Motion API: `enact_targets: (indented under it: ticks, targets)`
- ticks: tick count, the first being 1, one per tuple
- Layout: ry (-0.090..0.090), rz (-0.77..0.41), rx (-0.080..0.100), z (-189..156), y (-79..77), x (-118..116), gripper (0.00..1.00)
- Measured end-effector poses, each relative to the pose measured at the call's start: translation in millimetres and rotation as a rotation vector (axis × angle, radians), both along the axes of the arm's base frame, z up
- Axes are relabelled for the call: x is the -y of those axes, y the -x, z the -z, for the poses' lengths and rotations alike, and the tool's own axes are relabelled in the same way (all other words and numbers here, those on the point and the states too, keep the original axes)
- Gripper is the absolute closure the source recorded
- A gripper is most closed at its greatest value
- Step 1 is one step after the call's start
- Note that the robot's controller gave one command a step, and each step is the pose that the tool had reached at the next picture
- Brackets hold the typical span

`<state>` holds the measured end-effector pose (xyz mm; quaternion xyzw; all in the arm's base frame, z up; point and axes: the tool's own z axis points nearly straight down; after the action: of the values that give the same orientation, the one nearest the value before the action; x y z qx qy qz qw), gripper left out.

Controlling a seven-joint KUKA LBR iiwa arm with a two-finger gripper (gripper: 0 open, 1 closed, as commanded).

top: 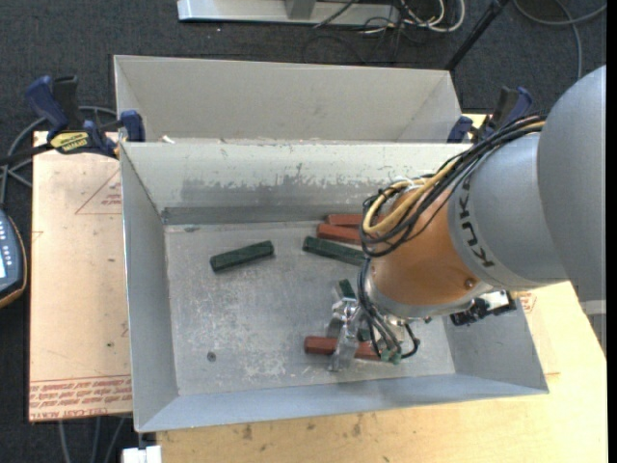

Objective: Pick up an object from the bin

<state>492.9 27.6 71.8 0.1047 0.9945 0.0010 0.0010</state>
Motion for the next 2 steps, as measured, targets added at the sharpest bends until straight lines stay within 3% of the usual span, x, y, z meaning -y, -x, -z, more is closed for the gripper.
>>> enact_targets:
  ticks: [1,2]
  targets:
    - [0.000,-0.001,0.000,-18,-0.7,0,1.00]
    - [0.000,-0.002,0.003,-63,-1.9,-1,1.00]
